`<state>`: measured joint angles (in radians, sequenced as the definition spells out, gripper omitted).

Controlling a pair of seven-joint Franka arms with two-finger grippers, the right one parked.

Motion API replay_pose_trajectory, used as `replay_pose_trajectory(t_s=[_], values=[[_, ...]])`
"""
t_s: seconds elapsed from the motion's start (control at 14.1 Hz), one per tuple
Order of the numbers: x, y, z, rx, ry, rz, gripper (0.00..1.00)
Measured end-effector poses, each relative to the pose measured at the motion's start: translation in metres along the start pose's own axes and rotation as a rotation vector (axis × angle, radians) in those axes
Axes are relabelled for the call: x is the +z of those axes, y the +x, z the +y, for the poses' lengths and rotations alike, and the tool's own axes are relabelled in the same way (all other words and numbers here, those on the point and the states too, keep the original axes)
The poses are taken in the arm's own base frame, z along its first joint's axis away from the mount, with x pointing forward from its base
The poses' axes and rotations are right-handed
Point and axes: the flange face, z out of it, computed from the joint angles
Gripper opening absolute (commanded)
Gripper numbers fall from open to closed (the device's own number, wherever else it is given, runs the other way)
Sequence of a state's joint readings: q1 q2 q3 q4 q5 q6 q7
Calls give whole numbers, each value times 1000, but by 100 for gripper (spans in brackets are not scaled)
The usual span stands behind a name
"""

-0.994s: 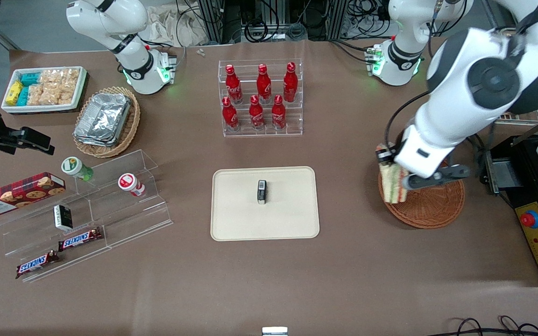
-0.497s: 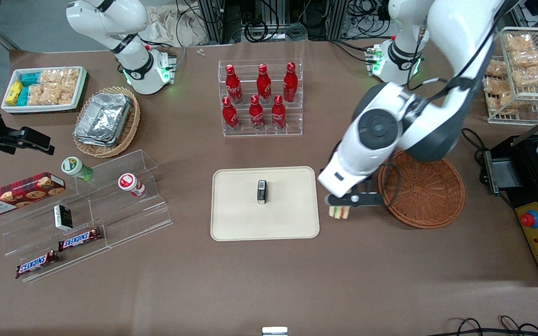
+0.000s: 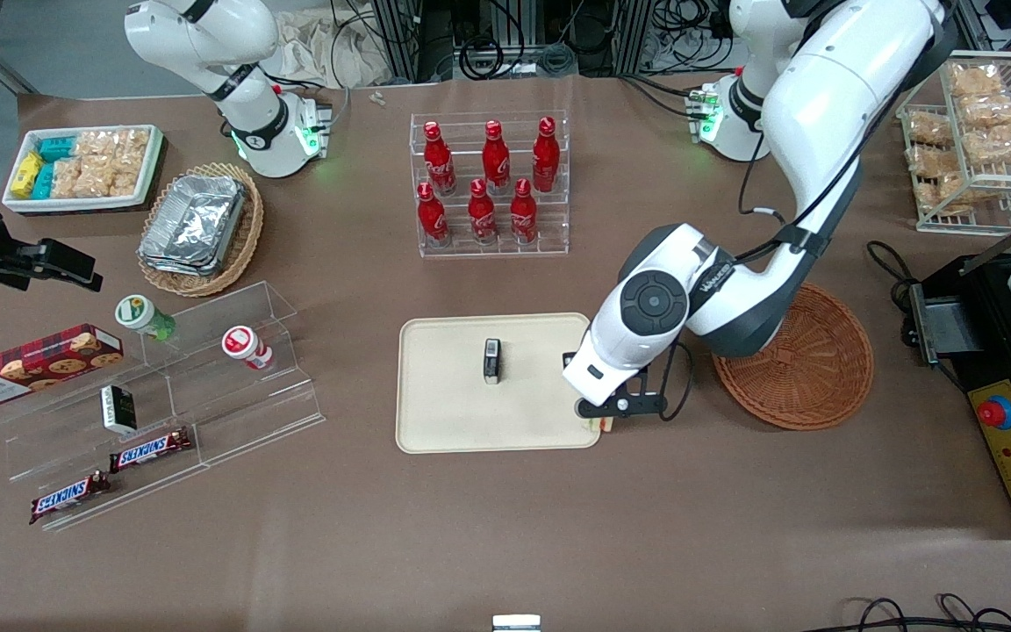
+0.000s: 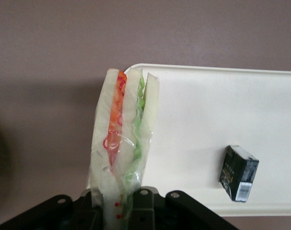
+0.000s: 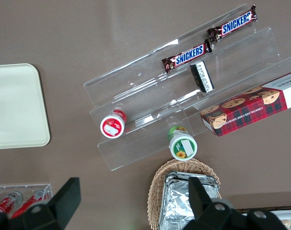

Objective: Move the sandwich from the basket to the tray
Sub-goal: 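Carry the sandwich with the left gripper over the cream tray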

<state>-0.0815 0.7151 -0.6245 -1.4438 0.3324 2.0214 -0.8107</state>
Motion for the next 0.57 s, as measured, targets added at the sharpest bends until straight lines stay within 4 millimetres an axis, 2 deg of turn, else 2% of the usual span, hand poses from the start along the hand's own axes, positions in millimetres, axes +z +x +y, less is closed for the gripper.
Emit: replay_pose_trajectory(t_s=[0.28, 0.57], values=[[37, -2, 12, -40, 0, 9, 6], [71, 2, 14, -57, -13, 16, 9]])
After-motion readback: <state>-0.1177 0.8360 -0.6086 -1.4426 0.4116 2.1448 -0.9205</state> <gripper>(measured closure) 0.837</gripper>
